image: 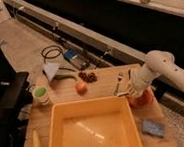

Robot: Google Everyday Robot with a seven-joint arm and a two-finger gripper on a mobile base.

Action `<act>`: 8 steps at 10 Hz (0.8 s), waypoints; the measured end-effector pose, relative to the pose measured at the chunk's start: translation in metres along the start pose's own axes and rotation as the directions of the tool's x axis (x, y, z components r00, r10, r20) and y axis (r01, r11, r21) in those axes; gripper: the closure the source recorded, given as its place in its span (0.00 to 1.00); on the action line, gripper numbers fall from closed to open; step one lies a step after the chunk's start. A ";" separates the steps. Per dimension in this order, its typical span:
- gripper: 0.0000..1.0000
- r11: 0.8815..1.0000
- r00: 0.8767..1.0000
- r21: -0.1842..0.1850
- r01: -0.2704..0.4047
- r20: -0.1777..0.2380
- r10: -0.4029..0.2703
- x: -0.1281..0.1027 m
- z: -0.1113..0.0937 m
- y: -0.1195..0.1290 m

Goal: Wipe red bowl with brush

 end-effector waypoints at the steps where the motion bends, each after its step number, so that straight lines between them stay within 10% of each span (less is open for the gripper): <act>1: 1.00 1.000 1.000 0.002 -0.014 0.000 0.014 0.000 -0.003 0.009; 8: 1.00 0.992 0.996 0.099 -0.074 0.048 0.069 0.022 -0.023 -0.003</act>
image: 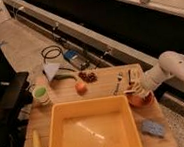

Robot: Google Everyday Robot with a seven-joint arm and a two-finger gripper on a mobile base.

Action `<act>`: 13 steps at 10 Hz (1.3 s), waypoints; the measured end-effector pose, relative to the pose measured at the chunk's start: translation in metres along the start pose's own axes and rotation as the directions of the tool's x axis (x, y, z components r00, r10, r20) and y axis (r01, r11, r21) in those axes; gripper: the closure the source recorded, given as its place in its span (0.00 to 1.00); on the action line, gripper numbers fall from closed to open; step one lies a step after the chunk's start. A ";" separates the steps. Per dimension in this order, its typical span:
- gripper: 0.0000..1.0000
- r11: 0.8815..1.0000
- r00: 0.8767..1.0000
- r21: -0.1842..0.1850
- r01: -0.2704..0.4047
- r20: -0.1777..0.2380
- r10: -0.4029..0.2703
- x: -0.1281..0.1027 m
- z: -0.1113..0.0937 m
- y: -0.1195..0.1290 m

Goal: Wipe red bowl with brush

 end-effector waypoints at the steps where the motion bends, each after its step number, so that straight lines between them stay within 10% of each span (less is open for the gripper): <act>1: 1.00 1.000 1.000 0.007 0.000 0.009 -0.001 -0.002 0.002 -0.004; 13: 1.00 0.991 0.989 -0.021 -0.136 0.061 0.137 0.006 0.010 0.021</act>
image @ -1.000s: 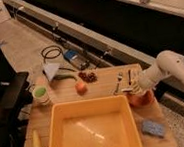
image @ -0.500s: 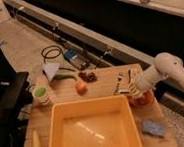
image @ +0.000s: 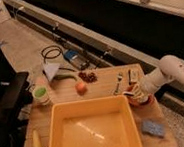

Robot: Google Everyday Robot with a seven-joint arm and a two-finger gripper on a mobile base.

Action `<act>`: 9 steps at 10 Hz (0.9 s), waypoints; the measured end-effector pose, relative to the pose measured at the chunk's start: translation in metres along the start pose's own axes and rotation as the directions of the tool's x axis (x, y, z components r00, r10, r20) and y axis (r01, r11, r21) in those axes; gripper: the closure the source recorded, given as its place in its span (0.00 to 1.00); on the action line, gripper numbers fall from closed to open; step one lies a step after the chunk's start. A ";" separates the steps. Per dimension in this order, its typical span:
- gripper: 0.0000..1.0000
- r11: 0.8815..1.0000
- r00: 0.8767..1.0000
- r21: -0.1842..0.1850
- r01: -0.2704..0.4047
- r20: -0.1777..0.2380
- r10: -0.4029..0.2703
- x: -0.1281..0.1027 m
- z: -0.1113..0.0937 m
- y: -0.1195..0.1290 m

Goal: Wipe red bowl with brush

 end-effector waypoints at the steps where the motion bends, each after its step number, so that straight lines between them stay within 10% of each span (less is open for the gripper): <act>1: 1.00 1.000 1.000 0.004 -0.008 -0.005 0.008 0.005 -0.003 -0.002; 9: 1.00 0.998 0.997 0.002 0.068 0.026 -0.068 -0.020 0.022 -0.034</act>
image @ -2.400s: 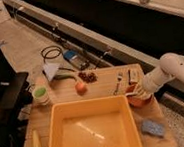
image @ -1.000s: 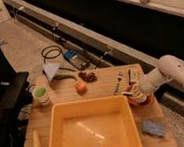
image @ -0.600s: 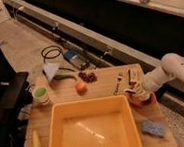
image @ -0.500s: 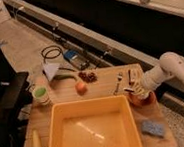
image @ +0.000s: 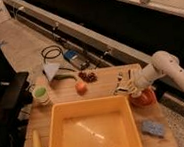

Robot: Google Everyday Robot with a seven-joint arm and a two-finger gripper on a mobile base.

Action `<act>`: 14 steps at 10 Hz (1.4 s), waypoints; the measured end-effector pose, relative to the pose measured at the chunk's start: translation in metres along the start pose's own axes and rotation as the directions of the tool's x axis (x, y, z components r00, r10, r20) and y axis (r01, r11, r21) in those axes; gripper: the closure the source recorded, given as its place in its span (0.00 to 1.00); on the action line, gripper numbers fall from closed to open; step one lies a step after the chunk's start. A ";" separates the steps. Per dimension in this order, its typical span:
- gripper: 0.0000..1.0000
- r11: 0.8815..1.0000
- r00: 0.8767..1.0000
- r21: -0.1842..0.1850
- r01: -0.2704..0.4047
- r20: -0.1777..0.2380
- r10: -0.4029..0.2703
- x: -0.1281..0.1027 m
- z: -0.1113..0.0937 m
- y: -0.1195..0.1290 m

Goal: Wipe red bowl with brush

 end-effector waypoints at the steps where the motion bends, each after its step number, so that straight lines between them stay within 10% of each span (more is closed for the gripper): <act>1: 1.00 1.000 1.000 0.004 -0.004 0.000 0.004 -0.001 -0.003 0.010; 8: 1.00 0.999 0.998 0.020 -0.047 -0.051 0.048 0.020 -0.024 0.009; 14: 1.00 1.000 0.999 -0.009 0.018 -0.030 -0.018 -0.004 -0.003 -0.011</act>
